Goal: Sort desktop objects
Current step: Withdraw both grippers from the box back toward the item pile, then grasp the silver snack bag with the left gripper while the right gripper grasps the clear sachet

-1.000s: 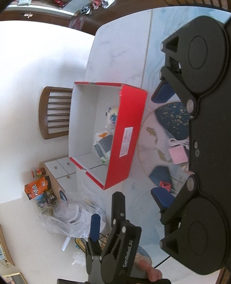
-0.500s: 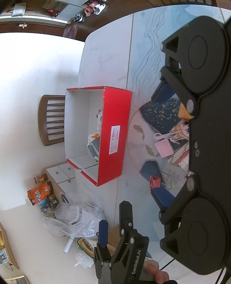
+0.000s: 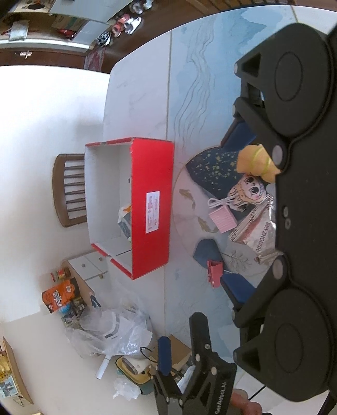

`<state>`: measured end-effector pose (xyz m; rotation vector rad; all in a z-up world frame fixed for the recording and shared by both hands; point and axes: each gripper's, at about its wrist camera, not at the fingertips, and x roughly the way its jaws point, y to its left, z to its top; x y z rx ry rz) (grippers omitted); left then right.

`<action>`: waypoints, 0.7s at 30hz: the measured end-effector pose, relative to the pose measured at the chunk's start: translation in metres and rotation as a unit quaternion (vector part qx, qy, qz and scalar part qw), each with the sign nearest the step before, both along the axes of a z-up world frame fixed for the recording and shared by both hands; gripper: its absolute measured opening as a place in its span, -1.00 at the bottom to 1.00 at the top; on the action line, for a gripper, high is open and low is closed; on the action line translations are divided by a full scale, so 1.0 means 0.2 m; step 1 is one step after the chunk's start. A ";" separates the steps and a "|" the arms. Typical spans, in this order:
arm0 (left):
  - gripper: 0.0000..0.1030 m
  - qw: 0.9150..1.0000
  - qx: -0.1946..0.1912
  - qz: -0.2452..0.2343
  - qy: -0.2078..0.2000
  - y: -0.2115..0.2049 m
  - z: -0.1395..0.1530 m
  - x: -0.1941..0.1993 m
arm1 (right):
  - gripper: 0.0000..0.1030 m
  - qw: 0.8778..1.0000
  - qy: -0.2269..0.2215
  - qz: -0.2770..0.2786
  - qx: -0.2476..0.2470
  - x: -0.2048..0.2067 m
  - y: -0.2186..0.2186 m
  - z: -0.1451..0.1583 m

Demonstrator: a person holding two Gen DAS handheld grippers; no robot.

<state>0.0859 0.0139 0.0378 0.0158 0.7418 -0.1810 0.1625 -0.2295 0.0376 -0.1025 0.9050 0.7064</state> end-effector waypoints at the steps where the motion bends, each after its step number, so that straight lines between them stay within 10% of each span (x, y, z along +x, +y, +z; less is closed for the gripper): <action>1: 0.93 1.000 0.000 -0.001 0.001 0.00 -0.01 -0.01 | 0.95 1.000 0.001 -0.003 -0.001 -0.01 -0.01 -0.01; 21: 0.93 0.996 0.023 -0.089 0.019 -0.24 -0.38 -0.14 | 0.86 0.997 0.049 -0.005 -0.052 -0.16 -0.06 -0.35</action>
